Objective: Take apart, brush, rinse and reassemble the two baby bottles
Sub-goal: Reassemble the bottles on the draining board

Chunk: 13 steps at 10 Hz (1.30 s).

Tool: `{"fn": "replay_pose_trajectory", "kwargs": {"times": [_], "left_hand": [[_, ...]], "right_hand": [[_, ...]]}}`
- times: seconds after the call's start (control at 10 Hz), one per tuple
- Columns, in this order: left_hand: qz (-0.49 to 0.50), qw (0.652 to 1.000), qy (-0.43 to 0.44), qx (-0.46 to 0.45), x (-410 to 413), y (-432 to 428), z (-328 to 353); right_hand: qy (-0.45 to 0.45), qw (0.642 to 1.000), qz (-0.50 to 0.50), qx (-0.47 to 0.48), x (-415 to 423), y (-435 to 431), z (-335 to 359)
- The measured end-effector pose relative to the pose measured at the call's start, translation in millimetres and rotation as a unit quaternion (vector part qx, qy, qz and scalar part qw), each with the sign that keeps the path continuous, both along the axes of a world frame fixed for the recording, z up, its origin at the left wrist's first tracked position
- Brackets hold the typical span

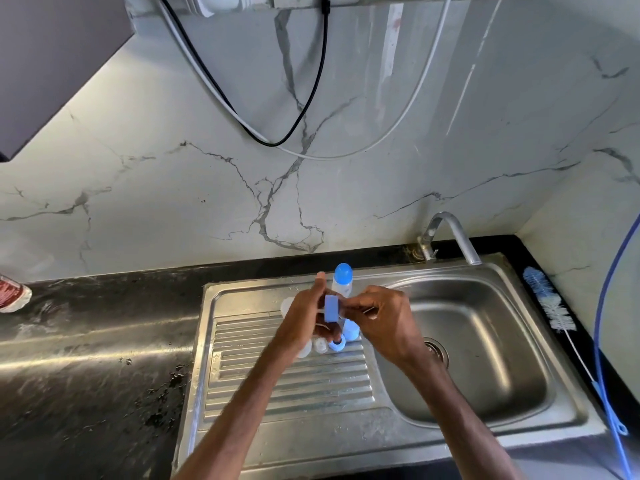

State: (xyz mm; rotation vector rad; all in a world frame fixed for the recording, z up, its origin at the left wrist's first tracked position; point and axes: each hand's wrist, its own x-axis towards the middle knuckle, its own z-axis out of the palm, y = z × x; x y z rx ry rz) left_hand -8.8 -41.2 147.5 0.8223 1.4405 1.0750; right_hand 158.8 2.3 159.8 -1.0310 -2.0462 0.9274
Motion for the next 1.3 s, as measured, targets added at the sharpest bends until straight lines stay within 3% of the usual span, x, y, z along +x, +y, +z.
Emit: {"fn": "replay_pose_trajectory", "kwargs": {"times": [0.1,0.2,0.3,0.4,0.5,0.6,0.7,0.8,0.9,1.0,1.1,1.2,1.3], "left_hand": [[0.057,0.967,0.24,0.066,13.0,4.4,-10.4],[0.152,0.952,0.264,0.017,16.9,11.8,-13.9],[0.2,0.954,0.222,-0.009,21.2,18.5,-13.9],[0.171,0.966,0.195,0.019,19.0,19.1,-9.4],[0.044,0.974,0.216,0.051,6.1,15.5,-4.2],[-0.018,0.981,0.18,0.066,-1.1,13.4,-2.5],[0.001,0.987,0.154,0.044,3.0,15.6,-1.1],[0.112,0.988,0.103,0.007,8.1,20.2,-13.0],[0.191,0.979,0.024,-0.07,17.4,23.1,-25.0],[0.201,0.975,0.005,-0.092,23.2,22.3,-27.9],[0.171,0.983,0.047,-0.055,22.2,20.6,-28.4],[0.137,0.989,0.062,-0.003,15.8,18.5,-23.4],[0.122,0.988,0.097,0.015,11.6,18.6,-21.8]], "right_hand": [[0.011,0.999,-0.01,0.03,-12.5,-11.4,-2.5],[-0.002,0.995,-0.061,0.074,-22.5,-21.5,-7.2],[-0.048,0.983,-0.084,0.158,-29.5,-32.0,-8.1],[-0.044,0.986,-0.069,0.148,-21.7,-23.0,-4.5],[0.026,0.998,-0.006,-0.049,-4.6,1.4,7.7],[0.058,0.97,0.086,-0.222,8.3,23.4,18.5],[0.086,0.951,0.086,-0.283,8.3,29.2,19.8],[0.071,0.993,0.003,-0.097,-8.2,8.3,5.0],[-0.013,0.991,-0.072,0.112,-22.5,-21.3,-15.6],[-0.039,0.978,-0.085,0.188,-21.3,-29.6,-25.5],[-0.013,0.989,-0.073,0.13,-16.5,-22.0,-23.4],[0.076,0.994,-0.043,-0.06,-13.3,-6.6,-18.0],[0.08,0.991,0.0,-0.107,-15.0,-3.2,-22.2]]}}
